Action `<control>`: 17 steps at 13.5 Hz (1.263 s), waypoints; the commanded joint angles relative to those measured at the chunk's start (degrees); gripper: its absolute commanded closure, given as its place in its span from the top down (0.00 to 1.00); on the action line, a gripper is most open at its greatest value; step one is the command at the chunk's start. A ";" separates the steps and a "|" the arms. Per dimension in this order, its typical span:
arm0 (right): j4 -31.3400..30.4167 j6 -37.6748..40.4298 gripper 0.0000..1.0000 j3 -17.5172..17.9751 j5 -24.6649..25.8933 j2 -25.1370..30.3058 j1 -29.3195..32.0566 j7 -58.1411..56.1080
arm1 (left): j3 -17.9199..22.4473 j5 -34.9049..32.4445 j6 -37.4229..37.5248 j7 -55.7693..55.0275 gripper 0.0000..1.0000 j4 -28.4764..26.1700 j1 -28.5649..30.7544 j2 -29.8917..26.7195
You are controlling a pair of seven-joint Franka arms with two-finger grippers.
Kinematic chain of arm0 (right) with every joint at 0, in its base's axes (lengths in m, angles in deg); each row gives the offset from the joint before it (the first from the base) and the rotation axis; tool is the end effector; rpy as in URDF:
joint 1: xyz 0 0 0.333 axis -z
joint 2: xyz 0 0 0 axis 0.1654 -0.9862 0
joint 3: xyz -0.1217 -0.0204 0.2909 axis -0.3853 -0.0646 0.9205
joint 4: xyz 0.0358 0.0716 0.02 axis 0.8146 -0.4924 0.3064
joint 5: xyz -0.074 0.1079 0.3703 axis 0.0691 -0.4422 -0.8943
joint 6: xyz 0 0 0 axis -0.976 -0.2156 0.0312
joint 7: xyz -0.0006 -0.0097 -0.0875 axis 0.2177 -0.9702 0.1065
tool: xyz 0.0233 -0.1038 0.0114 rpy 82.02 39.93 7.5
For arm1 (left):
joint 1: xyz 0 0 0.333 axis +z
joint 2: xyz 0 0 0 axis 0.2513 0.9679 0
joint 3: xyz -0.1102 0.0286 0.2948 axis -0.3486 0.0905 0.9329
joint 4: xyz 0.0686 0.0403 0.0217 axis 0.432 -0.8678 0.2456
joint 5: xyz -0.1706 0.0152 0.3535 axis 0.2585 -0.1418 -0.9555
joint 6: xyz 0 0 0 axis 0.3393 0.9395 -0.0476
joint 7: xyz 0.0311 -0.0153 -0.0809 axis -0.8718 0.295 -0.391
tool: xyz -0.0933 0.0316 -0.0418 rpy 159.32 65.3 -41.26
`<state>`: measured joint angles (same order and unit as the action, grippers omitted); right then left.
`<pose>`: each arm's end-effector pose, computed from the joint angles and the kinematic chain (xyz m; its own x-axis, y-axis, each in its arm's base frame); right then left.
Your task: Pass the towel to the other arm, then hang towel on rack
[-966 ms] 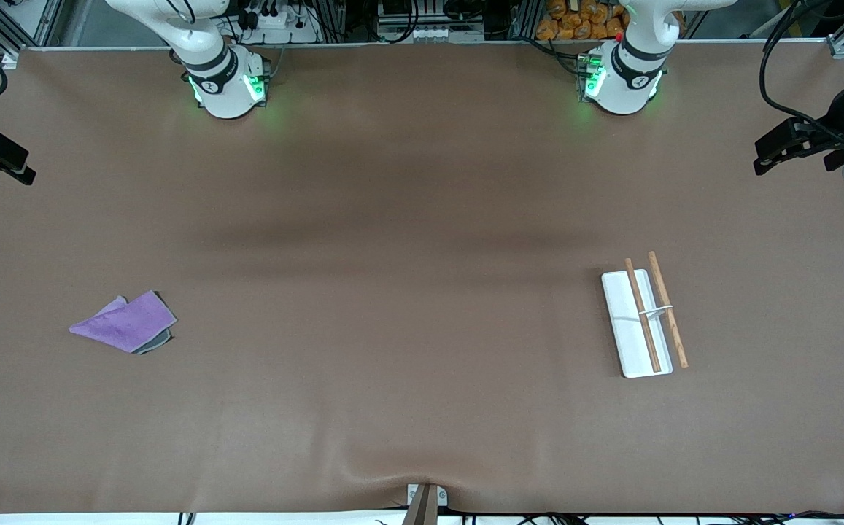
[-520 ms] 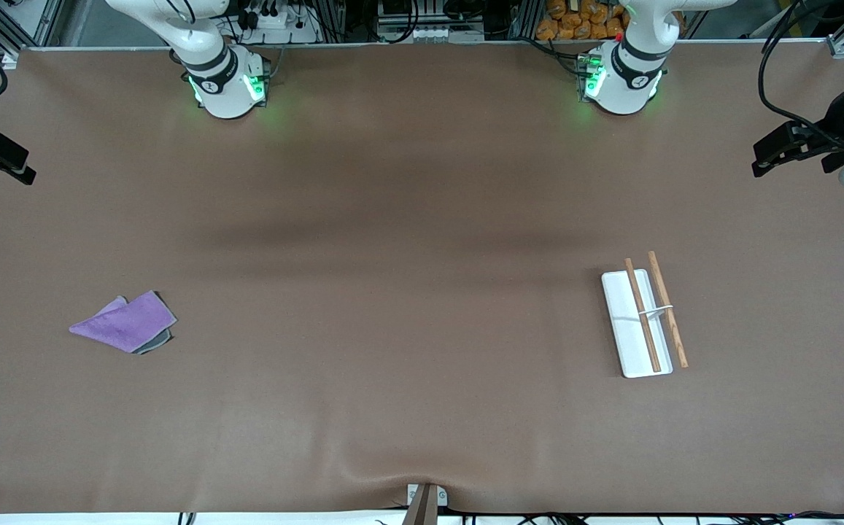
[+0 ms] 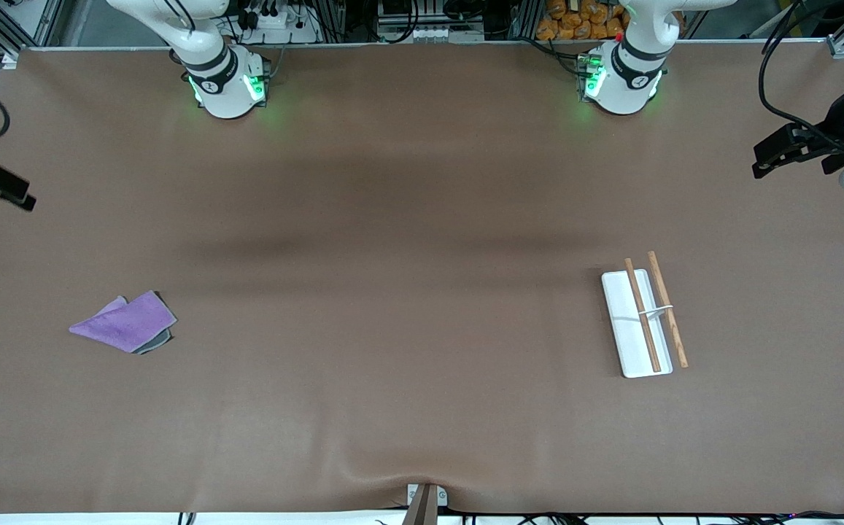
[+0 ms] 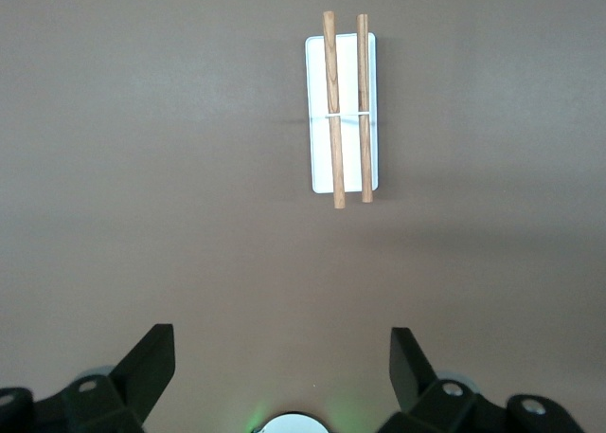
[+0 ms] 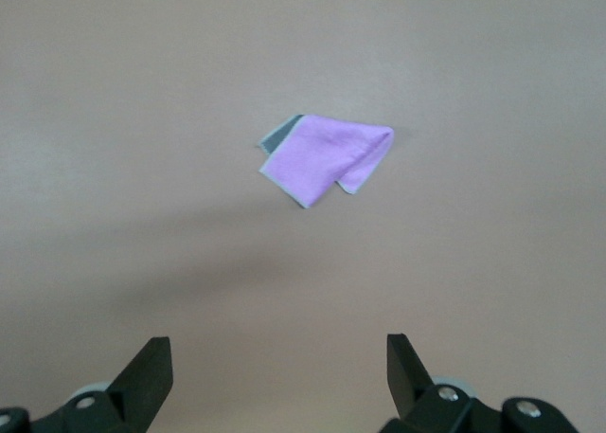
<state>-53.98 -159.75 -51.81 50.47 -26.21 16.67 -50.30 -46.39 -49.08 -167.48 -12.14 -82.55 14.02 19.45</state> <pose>0.5659 -0.0787 0.6035 0.9883 -0.1492 -0.0305 -0.1473 -0.9874 0.0576 0.5329 -0.0330 0.6420 0.9978 0.0380 -0.0551 0.0358 -0.9985 -0.0416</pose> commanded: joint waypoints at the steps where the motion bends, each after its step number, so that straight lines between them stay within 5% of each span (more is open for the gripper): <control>1: 0.71 -1.42 1.00 0.59 0.43 -3.72 3.30 -0.23 | -0.57 -0.42 -0.26 0.69 1.00 0.39 0.54 0.26; 17: 0.80 -28.48 1.00 0.68 -1.24 -28.59 13.59 10.13 | -0.92 -0.42 -0.53 0.52 1.00 0.56 0.54 0.87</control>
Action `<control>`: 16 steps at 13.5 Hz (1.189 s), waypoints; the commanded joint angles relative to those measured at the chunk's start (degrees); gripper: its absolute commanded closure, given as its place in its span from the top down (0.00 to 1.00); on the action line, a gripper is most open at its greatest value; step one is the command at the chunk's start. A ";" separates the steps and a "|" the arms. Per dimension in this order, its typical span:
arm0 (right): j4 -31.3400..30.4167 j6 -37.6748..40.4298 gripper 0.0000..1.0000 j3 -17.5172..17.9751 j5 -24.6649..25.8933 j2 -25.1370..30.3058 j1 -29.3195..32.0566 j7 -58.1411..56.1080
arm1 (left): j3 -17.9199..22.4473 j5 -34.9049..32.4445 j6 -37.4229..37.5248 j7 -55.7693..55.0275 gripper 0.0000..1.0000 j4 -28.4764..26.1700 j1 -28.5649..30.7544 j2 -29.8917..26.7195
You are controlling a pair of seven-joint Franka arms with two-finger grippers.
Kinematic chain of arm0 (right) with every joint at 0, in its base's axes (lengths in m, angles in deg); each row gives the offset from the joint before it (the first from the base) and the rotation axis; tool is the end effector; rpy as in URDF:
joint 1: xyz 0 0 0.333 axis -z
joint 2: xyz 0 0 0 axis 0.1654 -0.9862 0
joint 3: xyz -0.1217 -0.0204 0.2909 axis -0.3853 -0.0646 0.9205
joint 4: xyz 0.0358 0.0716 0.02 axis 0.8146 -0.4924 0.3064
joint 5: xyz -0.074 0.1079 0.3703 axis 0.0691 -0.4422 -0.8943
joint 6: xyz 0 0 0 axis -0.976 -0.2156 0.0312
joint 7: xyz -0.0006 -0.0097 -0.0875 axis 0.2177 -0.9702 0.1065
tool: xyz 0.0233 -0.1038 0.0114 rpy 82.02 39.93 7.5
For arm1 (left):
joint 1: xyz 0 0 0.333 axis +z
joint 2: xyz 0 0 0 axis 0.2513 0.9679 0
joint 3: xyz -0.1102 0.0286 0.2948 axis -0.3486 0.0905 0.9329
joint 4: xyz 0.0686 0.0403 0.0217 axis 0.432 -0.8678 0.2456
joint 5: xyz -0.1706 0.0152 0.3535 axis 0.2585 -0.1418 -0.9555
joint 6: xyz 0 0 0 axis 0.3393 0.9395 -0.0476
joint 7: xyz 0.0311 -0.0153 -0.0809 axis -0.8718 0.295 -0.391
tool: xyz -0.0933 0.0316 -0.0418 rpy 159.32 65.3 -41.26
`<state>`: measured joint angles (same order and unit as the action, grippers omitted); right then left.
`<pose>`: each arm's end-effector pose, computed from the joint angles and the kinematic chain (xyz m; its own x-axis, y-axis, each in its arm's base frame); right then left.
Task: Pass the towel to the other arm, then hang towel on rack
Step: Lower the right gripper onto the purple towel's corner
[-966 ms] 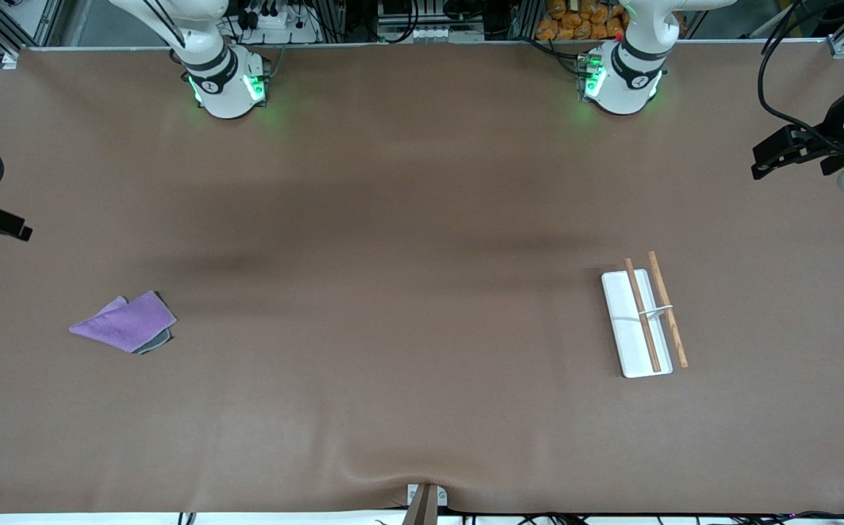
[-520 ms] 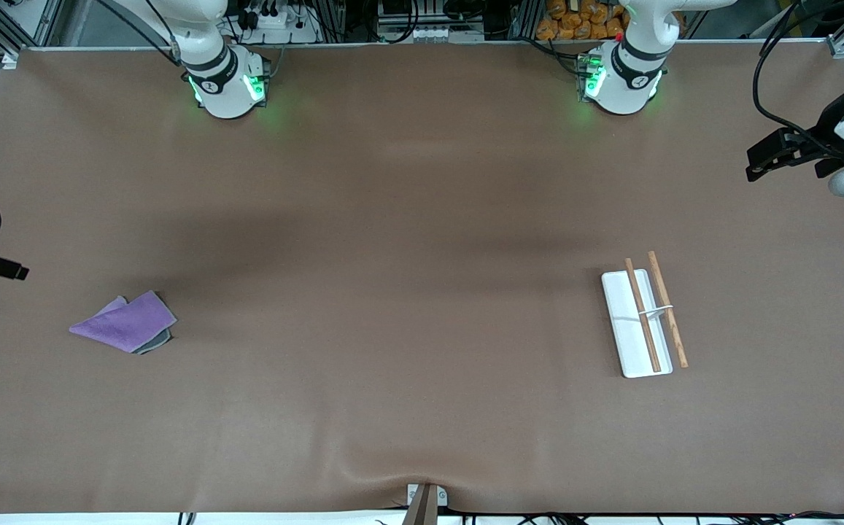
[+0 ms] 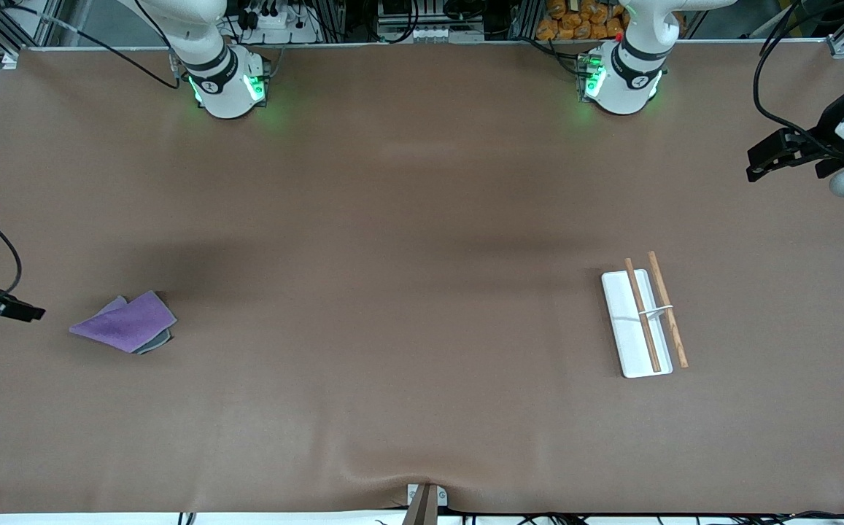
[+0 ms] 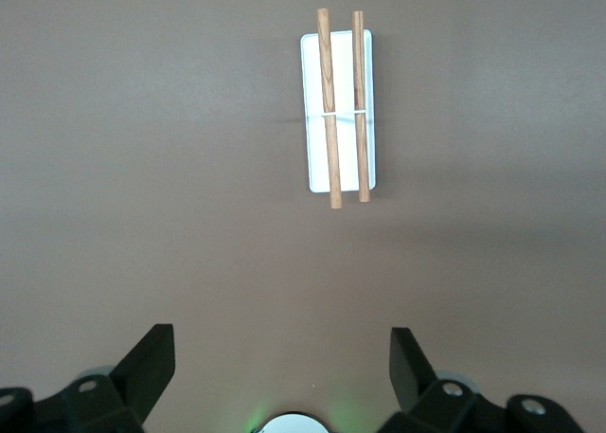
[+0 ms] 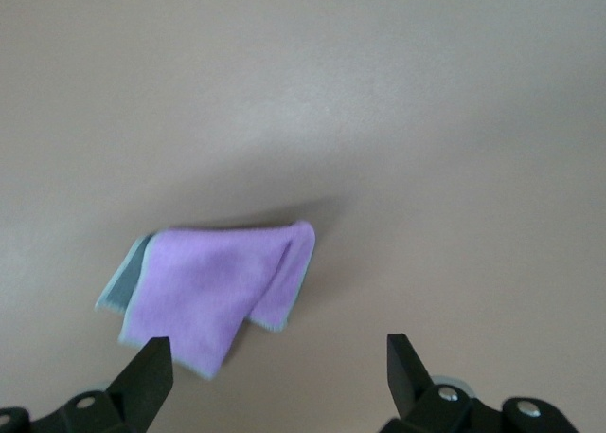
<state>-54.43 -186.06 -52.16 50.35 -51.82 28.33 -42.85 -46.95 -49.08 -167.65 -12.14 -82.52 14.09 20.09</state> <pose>0.6480 -0.2296 0.3531 0.8941 -0.4475 -0.0198 -0.4459 -0.8933 0.0562 0.5363 -0.0377 0.6365 0.9976 0.0294 -0.0628 0.0268 -0.9988 -0.0420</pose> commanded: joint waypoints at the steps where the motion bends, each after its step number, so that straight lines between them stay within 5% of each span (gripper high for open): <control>1: 1.24 -3.74 1.00 1.03 -3.12 -4.64 2.46 2.95 | -0.35 -0.51 -0.35 0.52 1.00 0.54 0.47 0.23; 9: 0.45 -7.36 1.00 1.12 -16.39 -10.37 5.27 1.99 | -0.35 -0.42 -0.35 0.60 1.00 0.54 0.55 0.23; 16: -0.25 -9.82 1.00 1.12 -17.03 -12.39 4.83 1.90 | -0.27 -0.42 -0.35 0.60 1.00 0.45 0.55 0.23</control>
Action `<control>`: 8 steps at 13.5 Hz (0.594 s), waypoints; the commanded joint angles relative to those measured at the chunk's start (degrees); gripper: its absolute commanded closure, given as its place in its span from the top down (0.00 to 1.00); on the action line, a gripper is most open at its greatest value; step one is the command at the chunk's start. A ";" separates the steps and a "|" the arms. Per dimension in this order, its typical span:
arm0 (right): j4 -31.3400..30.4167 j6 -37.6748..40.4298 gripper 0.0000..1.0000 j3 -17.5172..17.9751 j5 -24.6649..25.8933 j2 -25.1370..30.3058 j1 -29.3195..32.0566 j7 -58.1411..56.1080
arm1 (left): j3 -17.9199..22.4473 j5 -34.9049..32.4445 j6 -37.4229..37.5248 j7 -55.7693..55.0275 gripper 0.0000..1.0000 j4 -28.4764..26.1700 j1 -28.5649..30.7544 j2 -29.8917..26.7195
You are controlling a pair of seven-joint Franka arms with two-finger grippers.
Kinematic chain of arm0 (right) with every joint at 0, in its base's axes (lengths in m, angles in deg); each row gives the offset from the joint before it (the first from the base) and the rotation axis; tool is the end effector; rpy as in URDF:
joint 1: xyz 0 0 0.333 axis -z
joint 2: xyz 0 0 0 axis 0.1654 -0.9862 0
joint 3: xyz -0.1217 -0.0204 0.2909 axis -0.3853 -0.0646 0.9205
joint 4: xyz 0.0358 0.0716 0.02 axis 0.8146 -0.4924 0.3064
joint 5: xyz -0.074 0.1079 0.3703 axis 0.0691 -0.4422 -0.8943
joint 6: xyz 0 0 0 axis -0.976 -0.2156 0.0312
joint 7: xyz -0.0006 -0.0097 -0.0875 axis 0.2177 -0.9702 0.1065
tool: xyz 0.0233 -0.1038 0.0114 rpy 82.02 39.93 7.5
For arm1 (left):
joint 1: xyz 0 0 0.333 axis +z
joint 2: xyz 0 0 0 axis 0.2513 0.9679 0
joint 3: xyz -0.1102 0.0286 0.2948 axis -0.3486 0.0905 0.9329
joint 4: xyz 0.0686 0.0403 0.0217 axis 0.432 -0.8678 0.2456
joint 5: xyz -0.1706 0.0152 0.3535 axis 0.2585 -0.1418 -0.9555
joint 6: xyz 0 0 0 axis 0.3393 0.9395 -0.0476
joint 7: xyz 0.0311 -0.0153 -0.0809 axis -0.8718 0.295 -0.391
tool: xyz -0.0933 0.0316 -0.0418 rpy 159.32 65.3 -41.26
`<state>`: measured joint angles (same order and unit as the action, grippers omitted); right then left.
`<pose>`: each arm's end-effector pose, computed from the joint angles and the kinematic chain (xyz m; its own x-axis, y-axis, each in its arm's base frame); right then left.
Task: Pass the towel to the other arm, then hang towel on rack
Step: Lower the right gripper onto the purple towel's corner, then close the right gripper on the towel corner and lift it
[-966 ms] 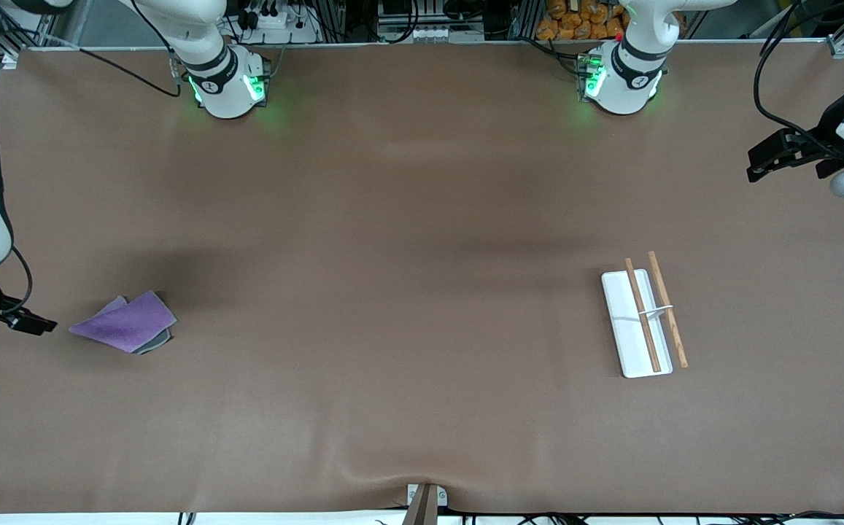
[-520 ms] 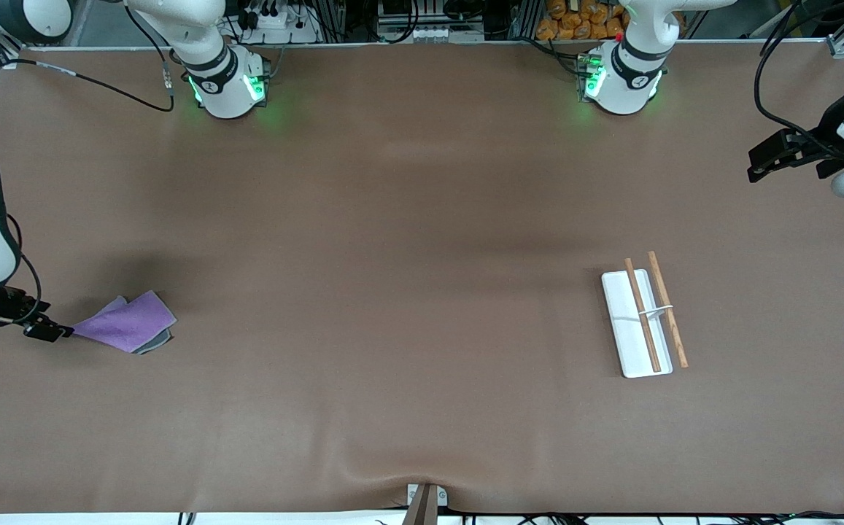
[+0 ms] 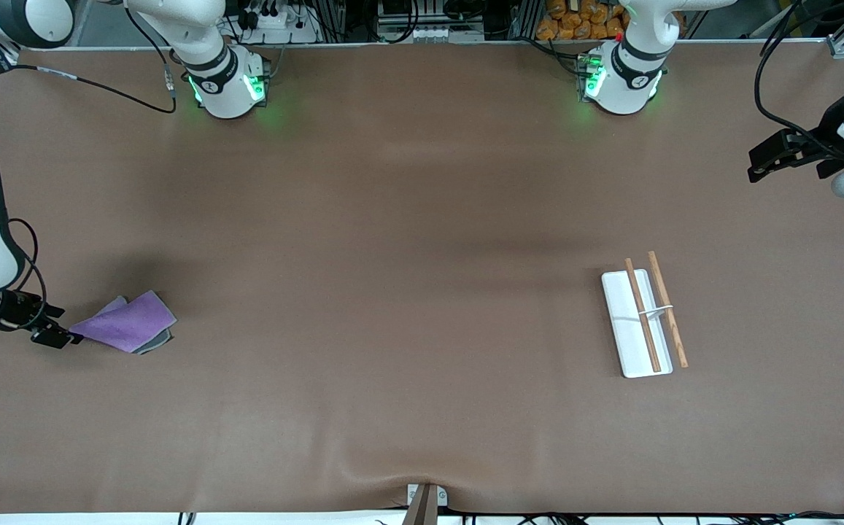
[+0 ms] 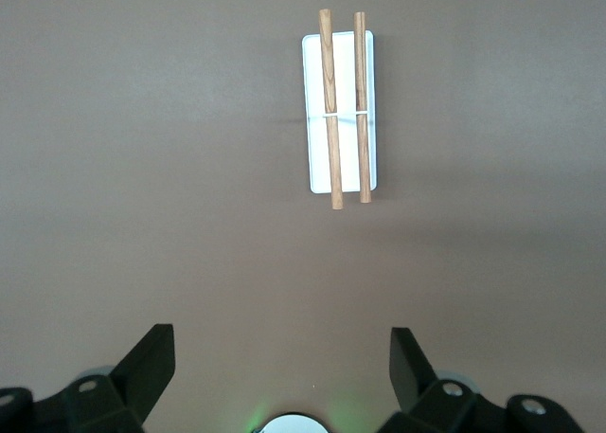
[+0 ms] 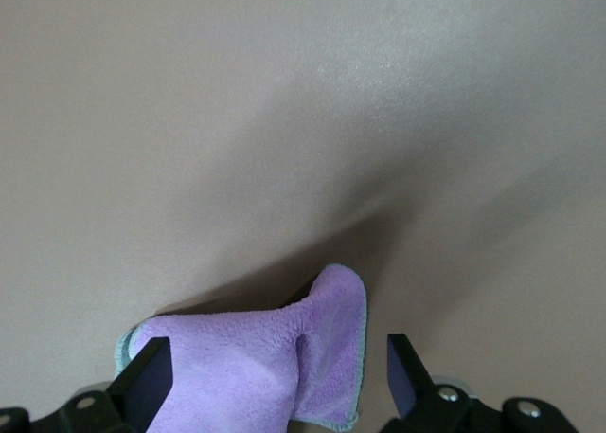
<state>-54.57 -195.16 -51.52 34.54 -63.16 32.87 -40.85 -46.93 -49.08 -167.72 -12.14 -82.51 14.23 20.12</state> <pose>0.6432 -0.2677 0.2284 0.7474 -0.6552 -0.1104 -0.6641 -0.7318 -0.1529 0.5367 -0.0362 0.6364 0.9976 0.0322 -0.0619 0.0296 -0.9987 -0.0418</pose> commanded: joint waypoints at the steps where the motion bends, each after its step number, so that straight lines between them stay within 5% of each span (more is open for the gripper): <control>1: -0.37 -0.99 1.00 0.57 -1.22 -1.40 0.20 -0.20 | -0.29 -0.42 -0.37 0.60 1.00 0.44 0.41 0.20; 4: -0.81 -1.78 1.00 0.48 -1.14 -1.58 0.03 -0.55 | -0.29 -0.42 -0.37 0.60 1.00 0.44 0.41 0.20; 5: -0.90 -1.87 0.84 0.48 -1.14 -1.75 0.11 -0.72 | -0.29 -0.42 -0.28 0.60 1.00 0.44 0.41 0.20; 8: -0.99 -1.96 0.09 0.57 -1.14 -1.75 0.11 -0.72 | -0.38 -0.42 -0.37 0.60 1.00 0.44 0.41 0.28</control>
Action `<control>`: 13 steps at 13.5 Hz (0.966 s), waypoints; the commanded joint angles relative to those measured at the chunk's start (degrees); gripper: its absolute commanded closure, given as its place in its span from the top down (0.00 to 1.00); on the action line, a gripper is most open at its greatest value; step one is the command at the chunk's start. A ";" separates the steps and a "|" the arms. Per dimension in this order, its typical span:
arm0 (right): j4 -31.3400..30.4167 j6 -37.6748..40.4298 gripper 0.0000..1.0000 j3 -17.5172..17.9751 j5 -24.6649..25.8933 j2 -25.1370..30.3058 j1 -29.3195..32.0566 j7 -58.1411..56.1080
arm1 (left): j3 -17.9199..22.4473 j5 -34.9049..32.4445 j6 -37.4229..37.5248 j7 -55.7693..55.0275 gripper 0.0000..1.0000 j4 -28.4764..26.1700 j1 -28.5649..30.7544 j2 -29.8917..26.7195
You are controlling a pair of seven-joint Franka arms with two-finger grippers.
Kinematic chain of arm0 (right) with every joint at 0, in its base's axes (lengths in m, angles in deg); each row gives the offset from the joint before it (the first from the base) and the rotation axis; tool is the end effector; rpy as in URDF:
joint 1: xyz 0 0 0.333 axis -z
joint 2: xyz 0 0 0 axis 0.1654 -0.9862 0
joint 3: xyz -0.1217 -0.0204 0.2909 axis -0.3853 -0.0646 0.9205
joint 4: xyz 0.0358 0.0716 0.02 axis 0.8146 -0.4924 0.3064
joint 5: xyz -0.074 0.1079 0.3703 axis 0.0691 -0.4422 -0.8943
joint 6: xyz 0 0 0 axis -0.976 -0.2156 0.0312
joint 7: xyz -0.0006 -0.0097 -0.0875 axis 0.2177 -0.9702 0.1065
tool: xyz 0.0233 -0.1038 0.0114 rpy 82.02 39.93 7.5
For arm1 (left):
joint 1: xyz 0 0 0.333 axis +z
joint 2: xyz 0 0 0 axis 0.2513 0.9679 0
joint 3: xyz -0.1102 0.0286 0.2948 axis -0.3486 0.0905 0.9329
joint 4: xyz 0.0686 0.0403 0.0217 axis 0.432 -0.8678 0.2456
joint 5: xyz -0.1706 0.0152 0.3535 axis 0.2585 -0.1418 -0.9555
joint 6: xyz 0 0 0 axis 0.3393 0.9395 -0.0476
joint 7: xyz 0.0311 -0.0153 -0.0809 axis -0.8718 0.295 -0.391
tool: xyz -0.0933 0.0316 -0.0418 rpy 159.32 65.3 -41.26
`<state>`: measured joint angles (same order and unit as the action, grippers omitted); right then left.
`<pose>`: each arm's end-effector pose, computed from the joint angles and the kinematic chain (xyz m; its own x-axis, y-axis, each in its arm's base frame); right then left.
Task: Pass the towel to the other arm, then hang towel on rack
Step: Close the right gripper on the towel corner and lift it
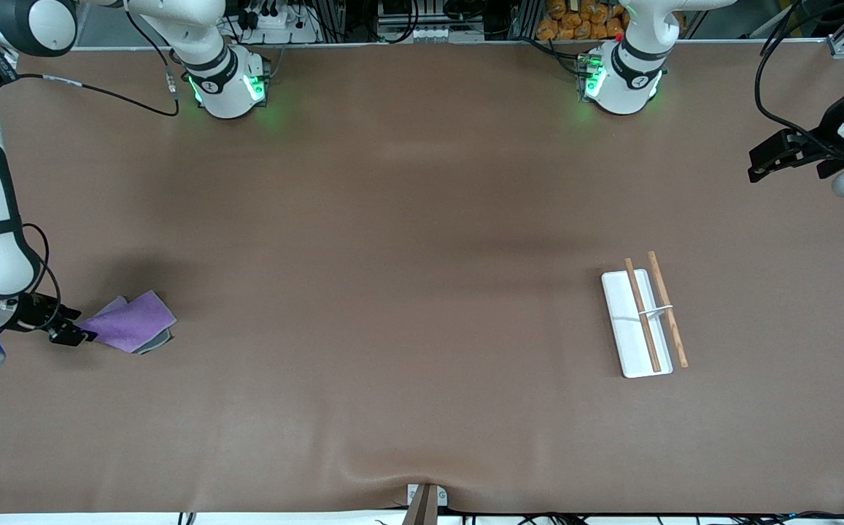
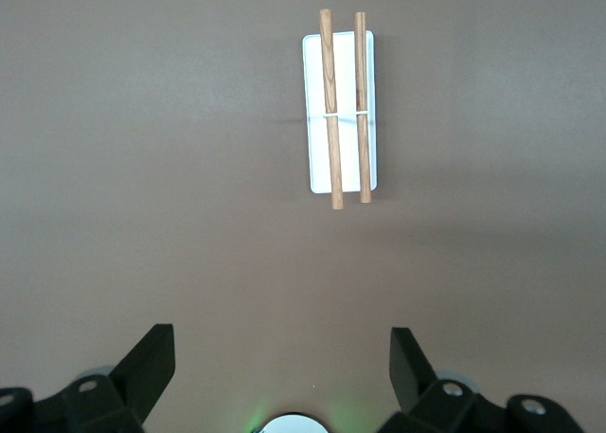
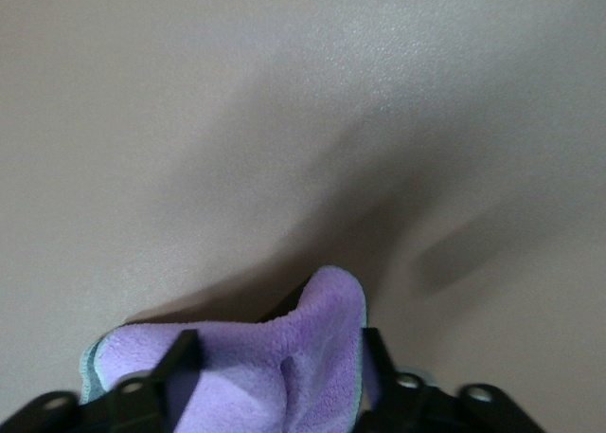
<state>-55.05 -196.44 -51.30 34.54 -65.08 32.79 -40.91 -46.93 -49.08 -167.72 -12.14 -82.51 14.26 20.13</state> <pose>0.6405 -0.2637 0.2033 0.7462 -0.6531 -0.1291 -0.6657 -0.7318 -0.1459 0.5368 -0.0360 0.6363 0.9975 0.0327 -0.0621 0.0301 -0.9987 -0.0418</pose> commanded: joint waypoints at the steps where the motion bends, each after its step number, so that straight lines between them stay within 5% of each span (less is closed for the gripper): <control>1: -0.42 -0.67 0.00 0.34 -1.13 0.16 0.11 -0.66 | -0.38 -0.42 -0.37 0.60 1.00 0.44 0.38 0.28; 7: 0.11 -0.15 0.00 0.43 -0.78 0.77 -0.24 -1.36 | -0.29 -0.42 -0.37 0.60 1.00 0.44 0.38 0.19; 13: 0.81 1.87 0.00 0.52 -0.60 6.56 -0.85 -14.10 | -0.29 -0.42 -0.37 0.60 1.00 0.36 0.38 0.19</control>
<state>-53.25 -196.29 -50.82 34.55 -62.41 32.12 -52.88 -46.93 -49.08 -167.72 -12.14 -82.53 14.29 20.13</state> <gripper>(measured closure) 0.943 0.000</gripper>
